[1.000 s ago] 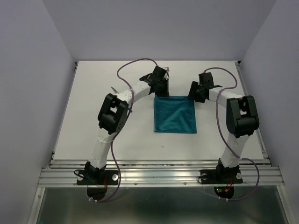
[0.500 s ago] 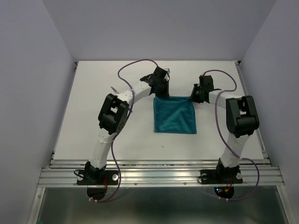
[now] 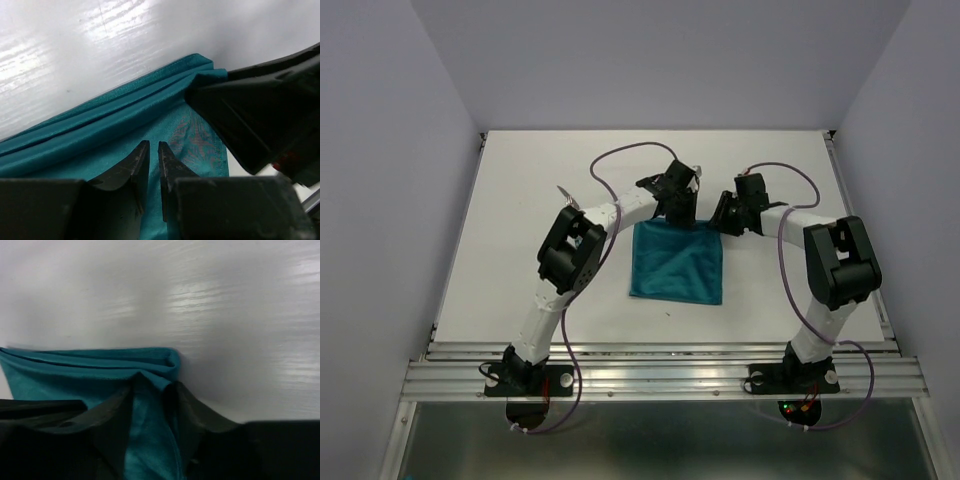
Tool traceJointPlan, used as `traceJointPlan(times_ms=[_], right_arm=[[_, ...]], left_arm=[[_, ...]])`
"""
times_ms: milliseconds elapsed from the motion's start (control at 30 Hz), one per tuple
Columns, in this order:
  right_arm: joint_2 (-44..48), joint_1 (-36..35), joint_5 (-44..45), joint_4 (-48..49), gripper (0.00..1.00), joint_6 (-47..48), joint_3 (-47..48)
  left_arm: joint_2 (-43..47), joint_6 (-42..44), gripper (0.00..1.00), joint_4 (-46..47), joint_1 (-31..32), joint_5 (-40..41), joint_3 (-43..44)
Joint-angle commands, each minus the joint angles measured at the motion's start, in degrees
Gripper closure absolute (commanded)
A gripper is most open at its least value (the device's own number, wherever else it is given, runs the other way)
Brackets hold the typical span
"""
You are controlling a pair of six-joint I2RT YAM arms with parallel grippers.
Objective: Fold the napkin into a case and place the utensils inside
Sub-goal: Smooth out the lower triangle-folded napkin at the center of the board.
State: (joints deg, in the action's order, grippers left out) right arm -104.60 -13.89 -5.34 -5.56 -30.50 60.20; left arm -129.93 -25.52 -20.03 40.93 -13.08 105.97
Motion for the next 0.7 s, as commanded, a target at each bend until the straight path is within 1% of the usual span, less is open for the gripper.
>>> traceJointPlan(times_ms=[0,33,67,100,133,167,233,267,300,333,400,467,500,533,567,667], right_arm=[[4.04,-0.79,0.59,-2.69,0.5,-2.37,0.09],[4.66,-0.79,3.73,-4.09,0.43,-2.28,0.18],[6.06,-0.79,4.98,-4.63,0.31,-1.93,0.52],[6.85,-0.79,7.08,-5.42,0.29,-1.41,0.7],[7.65,0.87,7.97,-6.73,0.27,-0.71,0.79],[8.61,1.75,8.76,-7.18,0.25,-0.53,0.44],[11.69,5.08,8.95,-7.62,0.24,-0.44,-0.87],[12.74,6.23,9.12,-7.71,0.21,-0.7,-1.57],[14.66,7.29,9.21,-7.71,0.2,-1.4,-3.32],[15.55,9.21,9.21,-7.71,0.19,-1.84,-4.3],[17.05,10.46,9.21,-7.71,0.18,-3.15,-7.01],[19.07,10.46,9.3,-7.71,0.16,-4.12,-8.87],[19.69,10.46,9.47,-7.62,0.15,-5.17,-9.75],[20.83,10.46,9.91,-7.62,0.15,-5.62,-11.58],[21.27,10.98,10.18,-7.53,0.14,-5.88,-12.38],[23.03,10.99,10.97,-7.53,0.14,-6.85,-15.1]], left_arm=[[7.04,-0.06,0.75,0.7,0.29,3.49,-2.69],[7.67,-0.06,0.74,0.7,0.29,3.94,-3.14],[8.19,-0.15,0.72,0.61,0.29,4.81,-3.49],[9.16,-0.15,0.67,0.52,0.47,6.12,-3.84],[9.51,-0.15,0.65,0.35,0.73,6.92,-3.84],[9.78,-0.06,0.6,-0.53,0.99,7.97,-3.76],[9.96,-0.06,0.54,-1.76,2.22,11.66,-2.27],[9.7,-0.06,0.48,-3.24,2.84,12.46,-1.48],[8.91,-0.15,0.46,-4.04,3.36,15.42,0.62],[8.12,-0.23,0.44,-5.96,4.76,16.5,2.03],[4.97,-0.5,0.39,-8.61,6.26,19.92,8.0],[2.32,-1.37,0.38,-12.72,8.1,21.86,12.57],[-0.39,-1.72,0.37,-13.97,8.46,23.09,16.85],[-1.63,-2.08,0.37,-15.81,8.9,23.54,18.64],[-3.73,-2.6,0.34,-16.44,9.52,24.24,21.61],[-5.94,-2.61,0.31,-17.32,10.4,25.38,24.19]])
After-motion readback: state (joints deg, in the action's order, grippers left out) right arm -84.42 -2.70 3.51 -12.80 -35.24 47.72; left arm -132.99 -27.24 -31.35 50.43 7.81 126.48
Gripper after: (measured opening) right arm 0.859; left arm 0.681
